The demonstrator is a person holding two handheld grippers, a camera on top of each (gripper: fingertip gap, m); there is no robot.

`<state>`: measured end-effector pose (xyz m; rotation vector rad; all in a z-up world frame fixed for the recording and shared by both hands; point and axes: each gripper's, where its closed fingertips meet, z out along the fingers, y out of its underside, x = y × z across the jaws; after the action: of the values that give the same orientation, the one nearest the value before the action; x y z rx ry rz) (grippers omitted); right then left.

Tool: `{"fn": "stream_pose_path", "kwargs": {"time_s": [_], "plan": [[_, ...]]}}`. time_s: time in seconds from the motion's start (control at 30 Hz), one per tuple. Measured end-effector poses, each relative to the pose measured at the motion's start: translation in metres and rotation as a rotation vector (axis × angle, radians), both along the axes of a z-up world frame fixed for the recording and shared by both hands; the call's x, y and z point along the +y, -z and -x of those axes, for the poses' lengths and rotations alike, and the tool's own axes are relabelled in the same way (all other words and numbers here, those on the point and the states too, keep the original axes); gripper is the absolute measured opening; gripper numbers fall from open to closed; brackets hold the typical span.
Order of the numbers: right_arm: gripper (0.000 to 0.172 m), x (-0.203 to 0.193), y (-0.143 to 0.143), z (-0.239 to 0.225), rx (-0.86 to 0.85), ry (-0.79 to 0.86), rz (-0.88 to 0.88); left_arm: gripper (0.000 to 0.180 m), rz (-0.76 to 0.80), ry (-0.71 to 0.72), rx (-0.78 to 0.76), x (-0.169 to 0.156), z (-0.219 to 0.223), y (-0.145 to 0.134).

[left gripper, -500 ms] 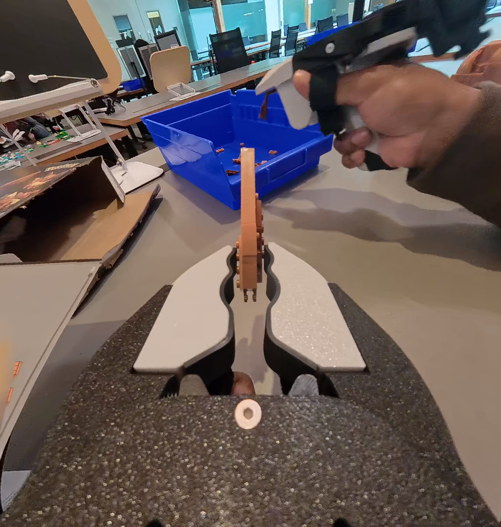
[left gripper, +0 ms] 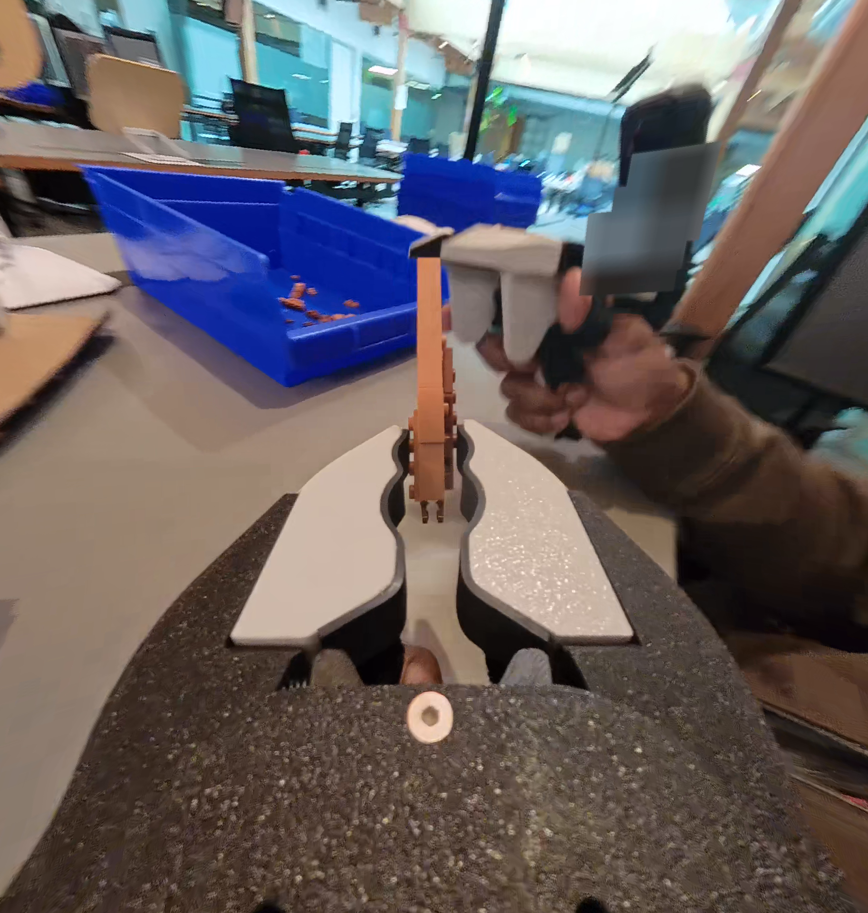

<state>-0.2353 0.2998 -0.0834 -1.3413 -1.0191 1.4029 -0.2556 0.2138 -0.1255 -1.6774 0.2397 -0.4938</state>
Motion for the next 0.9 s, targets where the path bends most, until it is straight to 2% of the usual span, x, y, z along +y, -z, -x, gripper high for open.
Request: {"fn": "stream_pose_path", "kwargs": {"time_s": [0.13,0.27,0.6,0.7,0.9], "plan": [[0.028,-0.054,0.009,0.008,0.002,-0.186,-0.009,0.018,-0.021,0.104,-0.145,-0.006,-0.007,-0.010],[0.029,-0.076,0.011,0.015,0.002,-0.310,0.077,0.018,-0.028,0.135,-0.161,-0.008,-0.011,-0.012],[0.025,-0.080,-0.006,0.007,0.124,-0.397,0.203,0.018,0.015,0.224,-0.110,-0.013,-0.030,-0.003],[0.012,-0.084,-0.006,0.005,0.125,-0.428,0.204,0.018,0.025,0.244,-0.108,-0.014,-0.033,-0.002],[0.010,-0.084,-0.007,0.005,0.127,-0.424,0.186,0.018,0.021,0.260,-0.143,-0.014,-0.035,-0.004]]}}
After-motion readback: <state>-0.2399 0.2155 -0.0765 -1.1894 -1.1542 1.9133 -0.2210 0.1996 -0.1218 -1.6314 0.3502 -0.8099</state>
